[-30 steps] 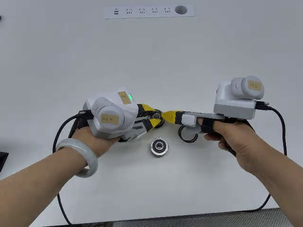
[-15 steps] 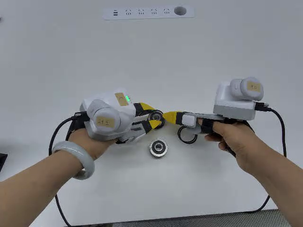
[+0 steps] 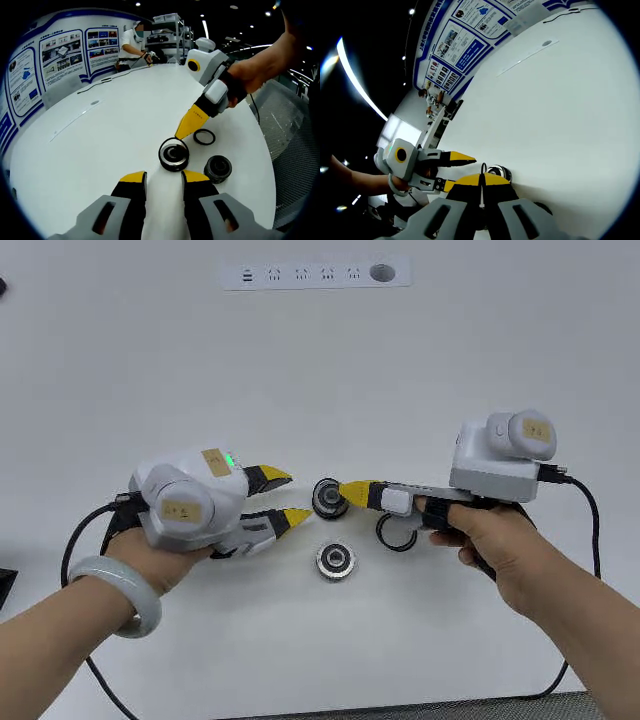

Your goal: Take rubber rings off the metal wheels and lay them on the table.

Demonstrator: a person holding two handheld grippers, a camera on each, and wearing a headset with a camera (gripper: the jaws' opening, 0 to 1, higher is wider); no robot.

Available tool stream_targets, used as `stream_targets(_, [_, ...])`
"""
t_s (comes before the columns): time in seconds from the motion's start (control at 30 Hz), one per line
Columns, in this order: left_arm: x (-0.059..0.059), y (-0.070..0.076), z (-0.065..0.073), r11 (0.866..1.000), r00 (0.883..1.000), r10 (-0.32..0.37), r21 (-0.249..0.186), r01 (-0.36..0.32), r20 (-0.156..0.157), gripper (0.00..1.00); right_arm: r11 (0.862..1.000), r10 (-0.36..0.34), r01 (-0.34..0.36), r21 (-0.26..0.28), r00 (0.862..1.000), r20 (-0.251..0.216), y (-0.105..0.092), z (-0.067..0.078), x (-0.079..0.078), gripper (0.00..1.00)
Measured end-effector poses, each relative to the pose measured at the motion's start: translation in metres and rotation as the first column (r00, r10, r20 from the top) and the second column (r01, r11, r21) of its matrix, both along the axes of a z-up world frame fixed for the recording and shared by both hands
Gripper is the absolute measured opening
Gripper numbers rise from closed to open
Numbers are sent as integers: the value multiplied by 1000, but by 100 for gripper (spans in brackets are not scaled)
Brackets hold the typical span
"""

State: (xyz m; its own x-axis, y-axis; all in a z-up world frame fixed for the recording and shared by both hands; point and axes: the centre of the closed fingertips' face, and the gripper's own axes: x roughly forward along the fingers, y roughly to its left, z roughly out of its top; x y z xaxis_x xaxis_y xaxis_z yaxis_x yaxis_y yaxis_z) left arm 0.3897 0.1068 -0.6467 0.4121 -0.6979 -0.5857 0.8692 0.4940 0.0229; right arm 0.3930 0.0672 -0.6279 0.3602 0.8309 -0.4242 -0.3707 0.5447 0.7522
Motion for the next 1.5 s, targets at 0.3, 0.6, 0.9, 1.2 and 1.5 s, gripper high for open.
stream_targets(0.3, [-5, 7, -3, 1000, 1000, 5, -2, -5, -9, 36, 999, -16, 16, 34, 1000, 6, -3, 14, -3, 2])
stream_targets(0.6, [-9, 11, -1, 1000, 1000, 14, -17, -14, -16, 41, 998, -53, 52, 42, 999, 5, -20, 19, -14, 2])
stream_targets(0.9, [-11, 13, -1, 1000, 1000, 22, -16, -22, -22, 42, 993, -114, 114, 22, 993, -9, -50, 13, -21, 2])
stream_targets(1.2, [-12, 13, -1, 1000, 999, 26, -12, -27, -27, 41, 988, -152, 150, -29, 987, -58, -72, -6, -31, 2])
stream_targets(1.5, [-13, 12, 0, 1000, 999, 25, -13, -26, -30, 41, 985, -149, 141, -102, 986, -74, -79, -23, -37, 5])
